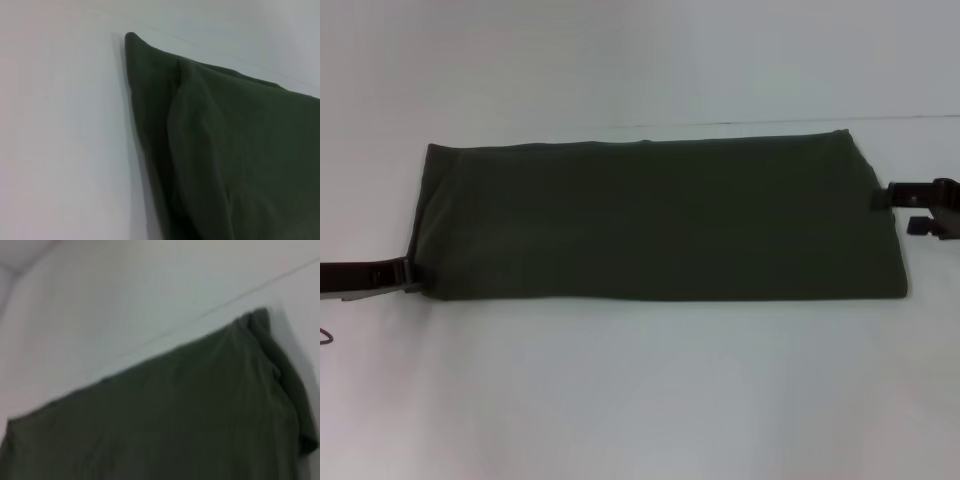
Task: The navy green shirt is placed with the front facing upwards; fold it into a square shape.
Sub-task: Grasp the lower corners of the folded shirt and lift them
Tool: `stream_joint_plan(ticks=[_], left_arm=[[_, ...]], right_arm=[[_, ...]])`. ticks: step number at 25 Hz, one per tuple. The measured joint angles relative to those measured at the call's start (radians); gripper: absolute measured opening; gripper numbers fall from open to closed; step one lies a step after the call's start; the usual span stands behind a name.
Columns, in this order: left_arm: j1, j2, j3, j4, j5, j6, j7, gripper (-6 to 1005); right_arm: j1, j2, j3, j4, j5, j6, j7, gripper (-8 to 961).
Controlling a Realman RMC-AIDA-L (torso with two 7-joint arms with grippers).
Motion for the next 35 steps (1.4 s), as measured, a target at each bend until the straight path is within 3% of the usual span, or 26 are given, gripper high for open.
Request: stream_joint_plan(ticks=[4,10,27,35], left_arm=[[0.000,0.001,0.001,0.001,0.000,0.005,0.009,15],[0.001,0.001,0.001,0.001,0.000,0.009,0.016,16],[0.003,0.002,-0.005,0.001,0.000,0.019,0.026,15],[0.001,0.003,-0.005,0.001,0.000,0.022,0.027,16]], right_arm=[[0.069,-0.010,0.007,-0.040,-0.178,-0.070,0.117,882],[0.150,0.019,0.001,-0.028,-0.383,-0.071,0.189,884],[0.119,0.039,-0.003,0.011,-0.401,-0.016,0.163,884],[0.127,0.060,-0.003,0.011,-0.402,-0.012,0.153,883]])
